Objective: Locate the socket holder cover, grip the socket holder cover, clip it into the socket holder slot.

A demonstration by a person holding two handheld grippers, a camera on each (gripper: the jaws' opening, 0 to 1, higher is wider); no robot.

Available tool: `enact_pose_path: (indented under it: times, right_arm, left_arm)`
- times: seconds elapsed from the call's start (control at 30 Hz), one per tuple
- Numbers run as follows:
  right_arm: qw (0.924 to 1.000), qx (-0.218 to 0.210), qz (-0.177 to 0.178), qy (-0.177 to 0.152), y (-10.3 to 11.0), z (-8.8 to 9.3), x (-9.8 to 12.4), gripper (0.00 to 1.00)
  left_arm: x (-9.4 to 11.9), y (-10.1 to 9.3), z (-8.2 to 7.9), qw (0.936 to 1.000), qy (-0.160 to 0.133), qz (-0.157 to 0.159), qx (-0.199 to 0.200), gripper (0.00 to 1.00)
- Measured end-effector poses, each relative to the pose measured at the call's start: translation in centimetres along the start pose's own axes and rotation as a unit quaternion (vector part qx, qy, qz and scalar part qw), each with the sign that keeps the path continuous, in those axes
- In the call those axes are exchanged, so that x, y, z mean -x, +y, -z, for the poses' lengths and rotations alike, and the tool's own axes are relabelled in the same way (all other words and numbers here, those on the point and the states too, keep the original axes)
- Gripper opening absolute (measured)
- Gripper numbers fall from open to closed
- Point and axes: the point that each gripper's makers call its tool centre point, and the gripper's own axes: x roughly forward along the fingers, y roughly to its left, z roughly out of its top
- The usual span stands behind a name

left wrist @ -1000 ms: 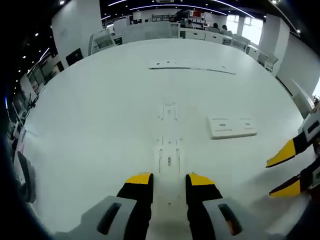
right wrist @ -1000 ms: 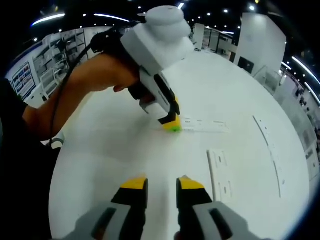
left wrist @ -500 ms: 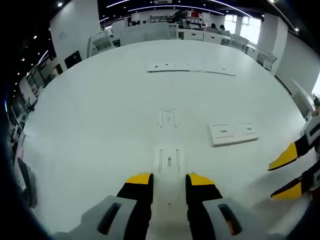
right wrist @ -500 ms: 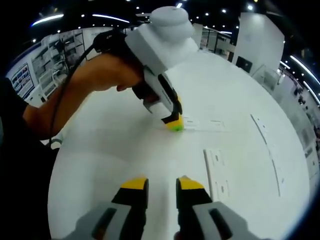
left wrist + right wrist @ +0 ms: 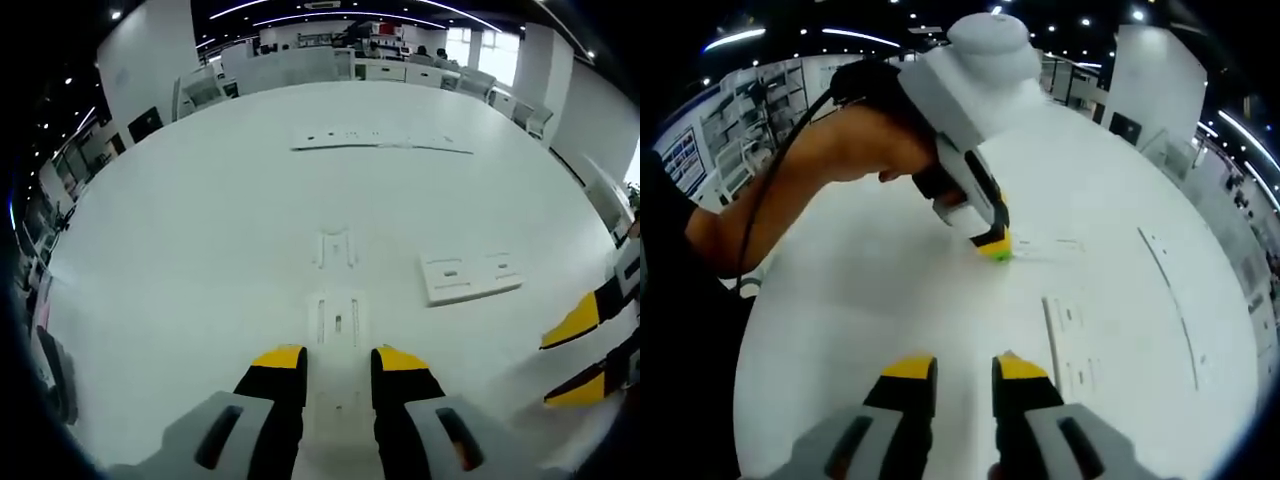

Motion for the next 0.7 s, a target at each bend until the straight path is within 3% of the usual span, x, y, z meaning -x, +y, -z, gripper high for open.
enact_pose_path:
  times: [0.7]
  right_arm:
    - [0.9999, 0.007, 0.005, 0.006, -0.3, 0.2, 0.1, 0.24]
  left_arm:
    - [-1.0, 0.3, -1.3, 1.0000, -0.002, 0.003, -0.008, 0.26]
